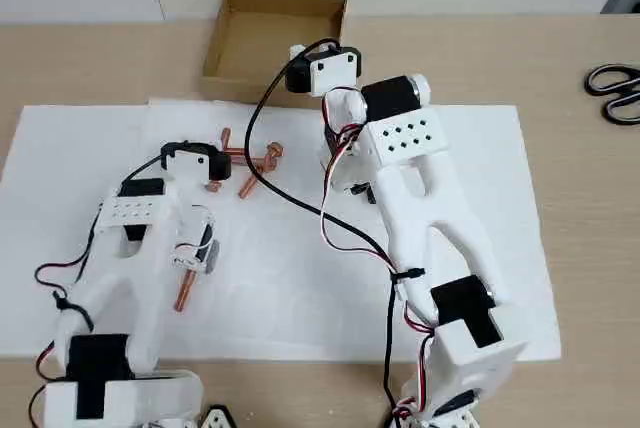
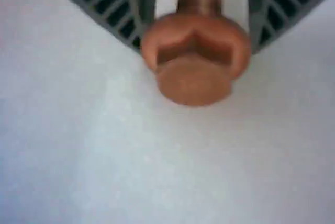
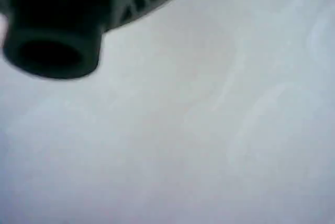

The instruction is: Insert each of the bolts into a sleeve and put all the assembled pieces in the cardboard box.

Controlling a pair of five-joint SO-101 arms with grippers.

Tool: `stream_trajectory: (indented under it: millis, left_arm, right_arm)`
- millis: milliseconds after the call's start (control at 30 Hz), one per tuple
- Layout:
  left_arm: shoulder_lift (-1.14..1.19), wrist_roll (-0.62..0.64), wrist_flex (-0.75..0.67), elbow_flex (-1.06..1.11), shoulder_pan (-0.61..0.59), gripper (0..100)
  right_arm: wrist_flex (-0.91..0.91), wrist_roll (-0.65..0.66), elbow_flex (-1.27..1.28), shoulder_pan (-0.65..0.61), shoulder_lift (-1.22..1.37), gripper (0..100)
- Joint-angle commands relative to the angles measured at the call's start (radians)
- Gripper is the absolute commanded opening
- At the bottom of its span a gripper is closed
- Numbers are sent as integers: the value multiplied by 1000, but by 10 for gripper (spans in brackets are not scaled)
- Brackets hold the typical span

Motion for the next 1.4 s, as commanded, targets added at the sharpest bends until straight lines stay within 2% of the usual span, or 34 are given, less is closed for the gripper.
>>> stream_trajectory:
  millis: [0, 233, 400, 833, 967, 1133, 1367]
  left_arm:
    - [23, 20, -55, -50, -3, 70]
    - [15, 21, -46, -65, -2, 8]
    - [15, 21, 15, -113, 0, 6]
    - [14, 20, 313, -414, 0, 6]
    - [-26, 17, 402, -512, 0, 6]
    - [-190, 17, 506, -631, 40, 7]
    - [-465, 20, 537, -636, 137, 6]
  right_arm:
    - [10, 0, -43, 7, -67, 3]
    - [10, 0, -43, 8, -67, 3]
    - [10, 2, -43, 8, -70, 3]
    - [36, 8, -49, 4, -93, 3]
    - [45, 8, -49, 4, -208, 3]
    - [42, 8, -44, 7, -426, 3]
    - [45, 8, 29, 10, -674, 3]
